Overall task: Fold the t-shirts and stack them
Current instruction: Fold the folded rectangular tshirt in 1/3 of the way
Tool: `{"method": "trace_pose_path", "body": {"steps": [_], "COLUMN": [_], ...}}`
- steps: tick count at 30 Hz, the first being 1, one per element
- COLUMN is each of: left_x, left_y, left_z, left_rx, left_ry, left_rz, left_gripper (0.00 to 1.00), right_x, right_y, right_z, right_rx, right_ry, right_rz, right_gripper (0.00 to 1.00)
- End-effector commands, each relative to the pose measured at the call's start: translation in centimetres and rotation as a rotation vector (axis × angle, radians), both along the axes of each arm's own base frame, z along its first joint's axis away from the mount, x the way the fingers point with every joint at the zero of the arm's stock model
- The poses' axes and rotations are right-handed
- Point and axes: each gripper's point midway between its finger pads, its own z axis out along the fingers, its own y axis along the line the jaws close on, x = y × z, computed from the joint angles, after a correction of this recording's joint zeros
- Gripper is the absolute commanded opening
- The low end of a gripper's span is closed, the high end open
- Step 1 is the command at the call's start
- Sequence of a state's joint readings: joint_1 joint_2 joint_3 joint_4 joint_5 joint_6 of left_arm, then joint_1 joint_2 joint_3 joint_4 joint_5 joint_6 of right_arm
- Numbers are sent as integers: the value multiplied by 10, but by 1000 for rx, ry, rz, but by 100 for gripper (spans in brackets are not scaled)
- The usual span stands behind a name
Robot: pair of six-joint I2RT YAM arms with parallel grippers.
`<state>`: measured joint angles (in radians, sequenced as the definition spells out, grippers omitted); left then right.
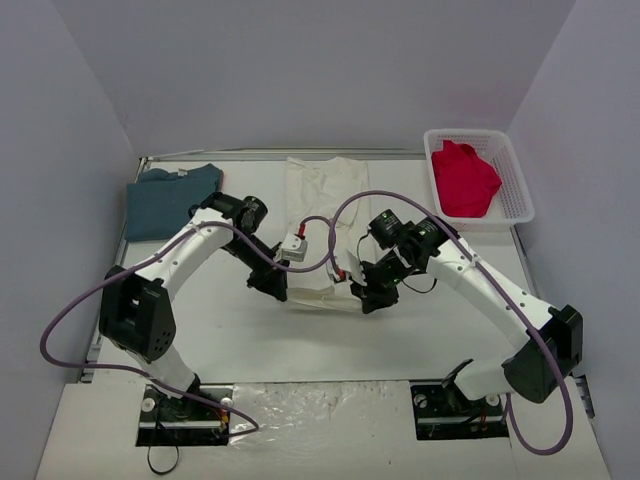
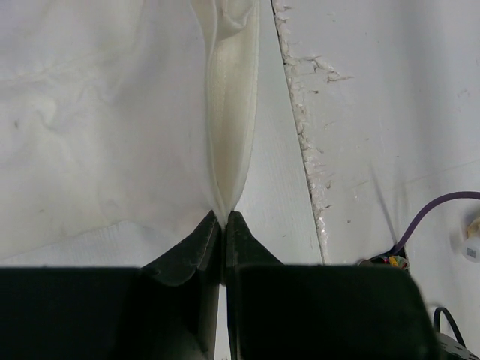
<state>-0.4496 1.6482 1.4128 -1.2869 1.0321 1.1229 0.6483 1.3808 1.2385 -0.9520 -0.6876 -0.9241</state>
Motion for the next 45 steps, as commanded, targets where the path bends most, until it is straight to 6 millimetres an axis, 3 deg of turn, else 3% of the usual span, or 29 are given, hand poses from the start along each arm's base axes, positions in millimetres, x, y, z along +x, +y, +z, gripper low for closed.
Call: {"method": "trace_pose_path", "body": {"steps": [1,6,13,24,35,45], "left_x": [-66,-57,-20,15,60,88], "left_y": [28,20,11,10,2,1], "left_z": [38,44,44,25,14,9], "left_rx": [91,66,109,197,239,257], "left_ry": [219,204,96,56,3,-11], "left_rz": [-41,-36,67,83,132,145], "left_gripper": [2,2,2,2,2,2], "right_x": [-29,-22,-6,56,93,128], "right_y": [-18,-15,-11,-27,-31,-38], "right_z": [11,2,-15,-25,-40,-48], "right_rx": [-34,-46,-76,-75,-111,-128], "right_ry": [90,86,88,70,74,61], "right_rz": [31,21,2,-133,-153,-184], "right_gripper": [0,0,0,0,0,0]}}
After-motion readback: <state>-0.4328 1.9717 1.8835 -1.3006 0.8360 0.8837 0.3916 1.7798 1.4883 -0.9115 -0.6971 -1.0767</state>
